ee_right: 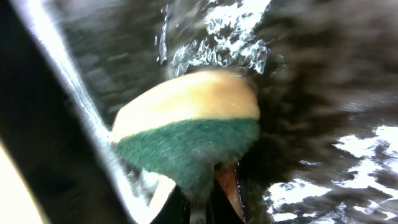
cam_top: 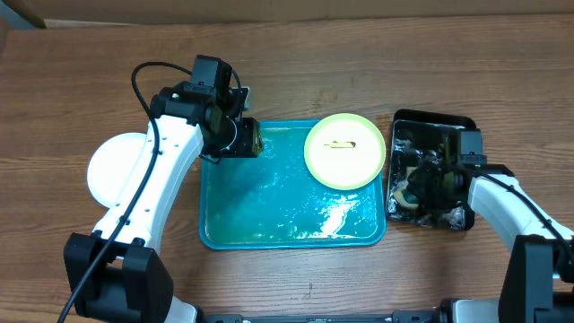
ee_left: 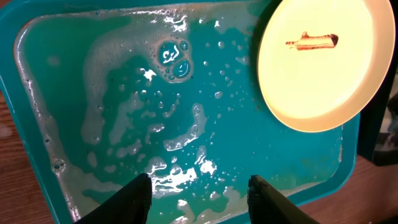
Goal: Clean dirty plates on tray and stack at the side
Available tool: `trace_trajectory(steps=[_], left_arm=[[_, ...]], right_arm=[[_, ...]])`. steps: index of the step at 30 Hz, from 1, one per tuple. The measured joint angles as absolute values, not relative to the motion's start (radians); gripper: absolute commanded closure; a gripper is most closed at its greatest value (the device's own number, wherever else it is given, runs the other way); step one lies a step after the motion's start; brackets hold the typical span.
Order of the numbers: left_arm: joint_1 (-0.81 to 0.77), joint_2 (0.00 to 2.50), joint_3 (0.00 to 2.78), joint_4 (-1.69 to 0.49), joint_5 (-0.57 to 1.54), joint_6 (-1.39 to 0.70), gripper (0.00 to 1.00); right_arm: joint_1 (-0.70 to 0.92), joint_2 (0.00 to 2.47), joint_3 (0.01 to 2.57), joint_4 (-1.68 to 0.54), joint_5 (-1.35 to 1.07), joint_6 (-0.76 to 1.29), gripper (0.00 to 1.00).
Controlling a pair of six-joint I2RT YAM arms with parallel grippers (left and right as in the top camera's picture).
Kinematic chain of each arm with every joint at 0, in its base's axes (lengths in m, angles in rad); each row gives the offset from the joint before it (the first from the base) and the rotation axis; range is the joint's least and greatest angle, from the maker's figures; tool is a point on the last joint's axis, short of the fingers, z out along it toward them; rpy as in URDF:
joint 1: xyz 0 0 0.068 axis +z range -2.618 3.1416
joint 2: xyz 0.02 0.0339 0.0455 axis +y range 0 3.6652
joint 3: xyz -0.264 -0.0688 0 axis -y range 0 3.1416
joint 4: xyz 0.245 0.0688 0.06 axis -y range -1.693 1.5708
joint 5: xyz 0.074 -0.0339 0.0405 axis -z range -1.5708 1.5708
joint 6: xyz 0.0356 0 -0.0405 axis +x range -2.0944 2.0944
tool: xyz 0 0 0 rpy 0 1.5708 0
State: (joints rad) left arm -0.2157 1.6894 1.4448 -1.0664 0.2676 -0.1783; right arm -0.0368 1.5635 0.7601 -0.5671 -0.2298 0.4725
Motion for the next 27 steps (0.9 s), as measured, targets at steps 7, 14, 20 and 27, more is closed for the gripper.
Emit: trace_trajectory(steps=[7, 14, 20, 27], left_arm=[[-0.216, 1.689, 1.445, -1.069, 0.265, -0.178, 0.48], [-0.216, 1.689, 1.445, -1.07, 0.264, -0.178, 0.49], [-0.216, 1.689, 1.445, -1.071, 0.264, -0.179, 0.49], [-0.216, 1.689, 1.445, -1.073, 0.264, -0.179, 0.48]], right_arm=[[0.006, 1.56, 0.764, -0.674, -0.113, 0.459, 0.96], [-0.037, 1.561, 0.761, -0.577, -0.175, 0.423, 0.96], [0.002, 1.559, 0.763, -0.684, -0.131, 0.392, 0.95], [-0.017, 1.555, 0.764, -0.622, -0.099, 0.452, 0.96]])
